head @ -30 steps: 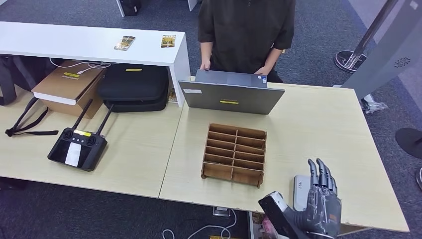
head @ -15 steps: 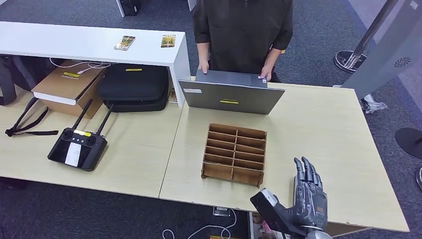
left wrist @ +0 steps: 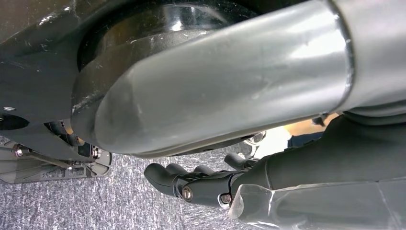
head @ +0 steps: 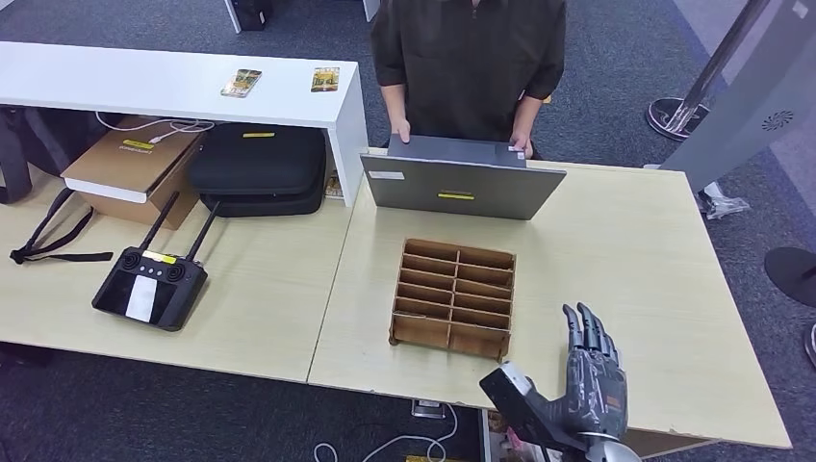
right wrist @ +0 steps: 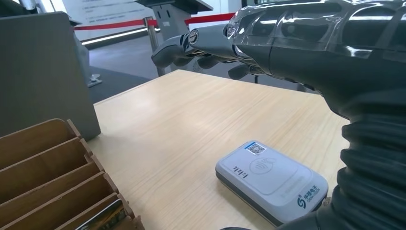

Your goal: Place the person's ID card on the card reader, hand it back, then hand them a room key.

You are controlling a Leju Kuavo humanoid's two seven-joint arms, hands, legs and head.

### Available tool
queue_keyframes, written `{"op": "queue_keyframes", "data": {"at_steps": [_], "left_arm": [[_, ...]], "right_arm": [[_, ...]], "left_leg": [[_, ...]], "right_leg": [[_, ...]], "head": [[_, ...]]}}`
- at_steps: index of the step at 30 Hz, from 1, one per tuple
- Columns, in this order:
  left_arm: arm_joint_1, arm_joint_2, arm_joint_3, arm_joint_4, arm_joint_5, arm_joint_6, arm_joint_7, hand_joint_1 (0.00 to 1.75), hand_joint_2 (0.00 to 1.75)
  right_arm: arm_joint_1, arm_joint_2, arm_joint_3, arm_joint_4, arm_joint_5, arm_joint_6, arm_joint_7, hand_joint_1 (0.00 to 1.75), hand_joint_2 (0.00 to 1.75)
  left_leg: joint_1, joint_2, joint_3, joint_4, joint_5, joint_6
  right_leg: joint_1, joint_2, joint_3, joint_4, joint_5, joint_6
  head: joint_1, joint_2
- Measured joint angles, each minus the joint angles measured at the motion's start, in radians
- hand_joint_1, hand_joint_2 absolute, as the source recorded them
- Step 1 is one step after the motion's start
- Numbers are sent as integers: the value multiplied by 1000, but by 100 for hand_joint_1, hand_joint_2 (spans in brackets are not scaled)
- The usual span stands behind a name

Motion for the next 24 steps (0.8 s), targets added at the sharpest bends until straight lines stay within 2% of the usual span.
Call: {"op": "queue_keyframes", "data": {"at_steps": [8,24], "left_arm": [[0,4,0,0,-10,-7,-2,0,0],[0,11,-3,0,-30,-14,-7,0,0]], "right_arm": [[3,0,16,0,-4,13,26,0,175],[-8,-3,51,18,-34,67,21,0,175]], "left_leg": [[0,0,0,0,0,0],[0,0,0,0,0,0]], "right_leg": [[0,0,0,0,0,0],[0,0,0,0,0,0]], "head": [[0,0],[0,0]]}}
